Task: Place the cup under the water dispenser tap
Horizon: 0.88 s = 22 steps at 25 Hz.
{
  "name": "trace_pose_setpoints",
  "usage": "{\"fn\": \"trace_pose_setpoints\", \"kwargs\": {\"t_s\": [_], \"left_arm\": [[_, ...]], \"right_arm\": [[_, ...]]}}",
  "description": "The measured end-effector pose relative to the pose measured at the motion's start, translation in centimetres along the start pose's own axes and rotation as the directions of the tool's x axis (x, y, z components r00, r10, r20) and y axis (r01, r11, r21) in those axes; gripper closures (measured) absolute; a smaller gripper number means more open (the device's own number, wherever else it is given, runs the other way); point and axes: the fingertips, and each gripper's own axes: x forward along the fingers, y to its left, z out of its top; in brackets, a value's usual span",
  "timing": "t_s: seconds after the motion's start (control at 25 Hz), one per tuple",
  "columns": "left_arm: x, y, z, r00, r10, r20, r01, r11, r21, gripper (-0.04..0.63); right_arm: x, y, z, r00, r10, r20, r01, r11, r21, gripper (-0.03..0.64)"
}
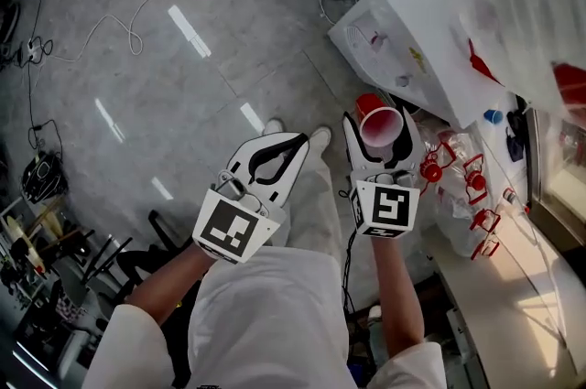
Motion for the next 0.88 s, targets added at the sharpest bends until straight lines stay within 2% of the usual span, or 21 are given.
{"fn": "trace_pose_setpoints", "kwargs": {"t_s": [0.4, 0.64, 0.88], "left_arm": [[3.2, 1.5, -4.1, 0.999, -0.004, -0.035, 0.003, 0.999, -0.043, 0.595], [5.3, 2.8, -5.7, 0.999, -0.005, -0.052, 0.004, 1.000, -0.026, 0.595], [7.0, 3.8, -6.8, 0.999, 0.001, -0.050, -0.003, 0.999, -0.043, 0.595]], "right_arm": [[3.7, -0.6, -4.3, 1.000, 0.012, -0.027, -0.013, 1.000, -0.016, 0.232], [6.2, -1.9, -6.6, 0.999, -0.007, -0.040, 0.007, 1.000, 0.006, 0.232], [8.7, -2.8, -8.9, 0.998, -0.038, -0.053, 0.038, 0.999, -0.001, 0.232]]}}
